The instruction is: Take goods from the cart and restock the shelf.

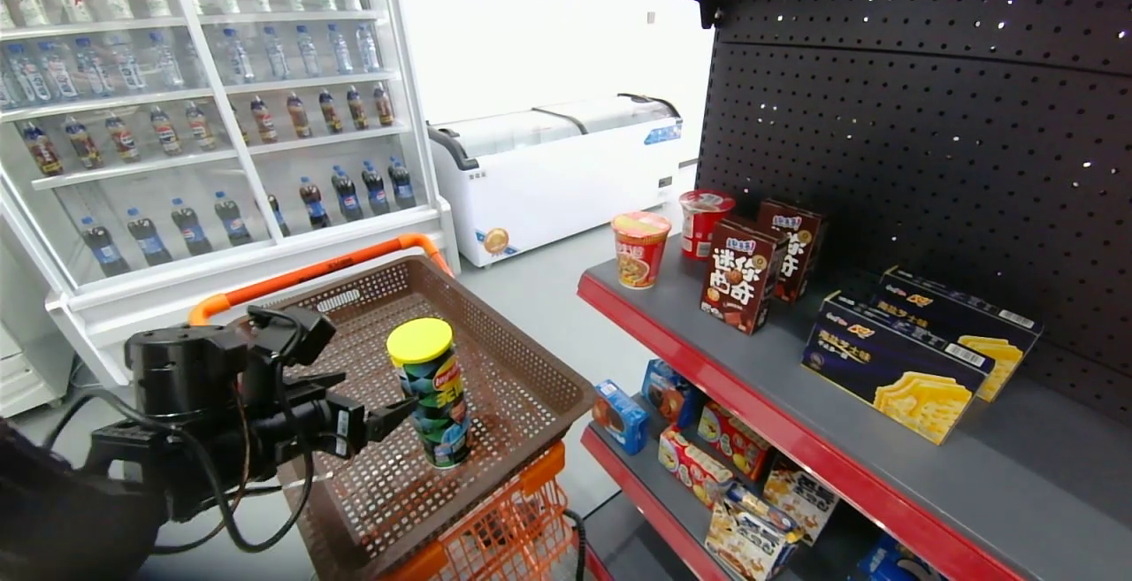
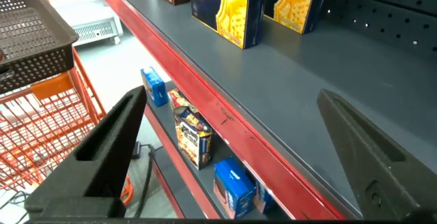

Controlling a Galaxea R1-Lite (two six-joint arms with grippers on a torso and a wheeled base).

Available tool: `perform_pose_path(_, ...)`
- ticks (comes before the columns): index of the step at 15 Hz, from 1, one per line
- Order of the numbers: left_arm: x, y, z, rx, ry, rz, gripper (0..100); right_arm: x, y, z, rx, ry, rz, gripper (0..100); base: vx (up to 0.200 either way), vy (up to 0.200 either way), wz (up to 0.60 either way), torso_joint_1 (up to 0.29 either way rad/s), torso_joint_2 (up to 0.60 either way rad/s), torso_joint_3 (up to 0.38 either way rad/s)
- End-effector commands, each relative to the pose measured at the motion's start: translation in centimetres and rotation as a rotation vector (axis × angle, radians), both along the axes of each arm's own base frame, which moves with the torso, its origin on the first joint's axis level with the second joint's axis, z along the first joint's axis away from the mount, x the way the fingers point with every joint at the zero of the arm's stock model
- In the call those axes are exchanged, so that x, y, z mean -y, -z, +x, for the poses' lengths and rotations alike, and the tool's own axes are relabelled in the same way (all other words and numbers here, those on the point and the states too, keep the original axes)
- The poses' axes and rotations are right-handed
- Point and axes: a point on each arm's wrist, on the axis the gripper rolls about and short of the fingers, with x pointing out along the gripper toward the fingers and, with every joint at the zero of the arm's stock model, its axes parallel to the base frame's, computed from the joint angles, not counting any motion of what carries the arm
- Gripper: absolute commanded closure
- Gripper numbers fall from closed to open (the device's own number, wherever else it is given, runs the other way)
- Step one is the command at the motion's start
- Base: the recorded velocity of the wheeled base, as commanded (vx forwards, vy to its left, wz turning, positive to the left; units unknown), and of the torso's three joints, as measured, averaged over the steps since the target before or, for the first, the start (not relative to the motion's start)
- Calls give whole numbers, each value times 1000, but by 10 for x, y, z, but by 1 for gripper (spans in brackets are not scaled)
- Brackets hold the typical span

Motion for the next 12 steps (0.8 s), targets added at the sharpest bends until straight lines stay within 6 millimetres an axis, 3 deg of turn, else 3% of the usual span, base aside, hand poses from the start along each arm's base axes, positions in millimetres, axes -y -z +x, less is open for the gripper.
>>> perform_pose_path(1, 7, 25, 35, -36, 42, -6, 0, 0, 0, 0, 1, 0, 0, 0, 0, 0, 0, 0, 0, 0)
perform_pose_path(7, 23, 48, 73, -36, 123, -27, 0, 0, 0, 0, 1, 0, 0, 0, 0, 0, 0, 0, 0, 0)
perform_pose_path(12, 50, 55, 88, 3, 204, -6, 0, 0, 0, 0, 1, 0, 0, 0, 0, 0, 0, 0, 0, 0)
